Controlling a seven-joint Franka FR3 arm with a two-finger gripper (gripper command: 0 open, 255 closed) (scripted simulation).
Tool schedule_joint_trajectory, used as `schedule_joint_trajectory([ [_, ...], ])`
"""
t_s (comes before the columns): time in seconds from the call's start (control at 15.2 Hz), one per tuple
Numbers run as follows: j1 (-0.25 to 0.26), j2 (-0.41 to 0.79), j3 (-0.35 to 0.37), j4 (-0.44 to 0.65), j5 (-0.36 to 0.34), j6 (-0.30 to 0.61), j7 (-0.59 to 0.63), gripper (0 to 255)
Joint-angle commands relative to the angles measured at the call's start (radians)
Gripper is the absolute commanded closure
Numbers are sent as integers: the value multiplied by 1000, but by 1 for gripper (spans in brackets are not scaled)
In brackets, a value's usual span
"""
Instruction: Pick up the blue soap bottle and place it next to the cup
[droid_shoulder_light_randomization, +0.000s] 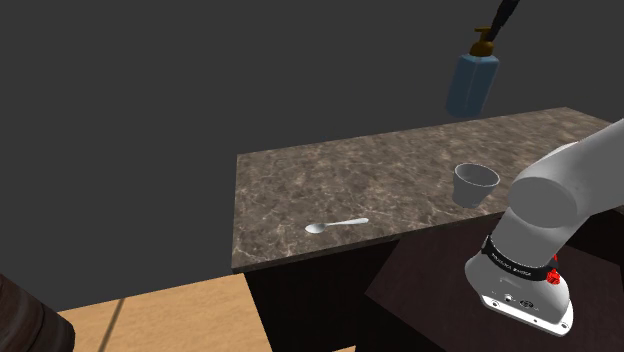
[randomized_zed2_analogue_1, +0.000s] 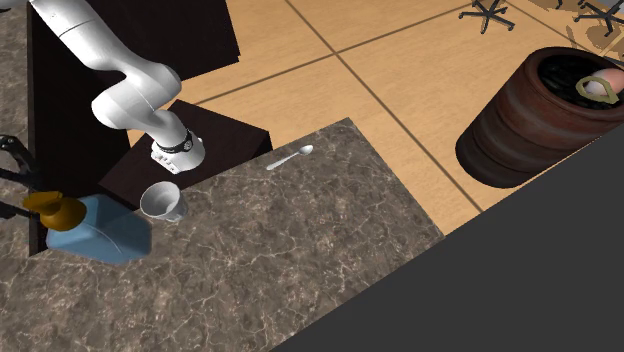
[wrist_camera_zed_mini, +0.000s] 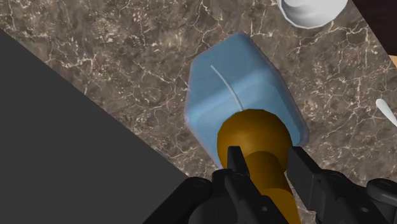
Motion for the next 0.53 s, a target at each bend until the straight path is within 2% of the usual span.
schedule_joint_trajectory([
  [0.0, -5, -14, 1, -41, -6, 28, 1, 255],
  [0.46, -17, -43, -6, -157, -21, 117, -1, 255],
])
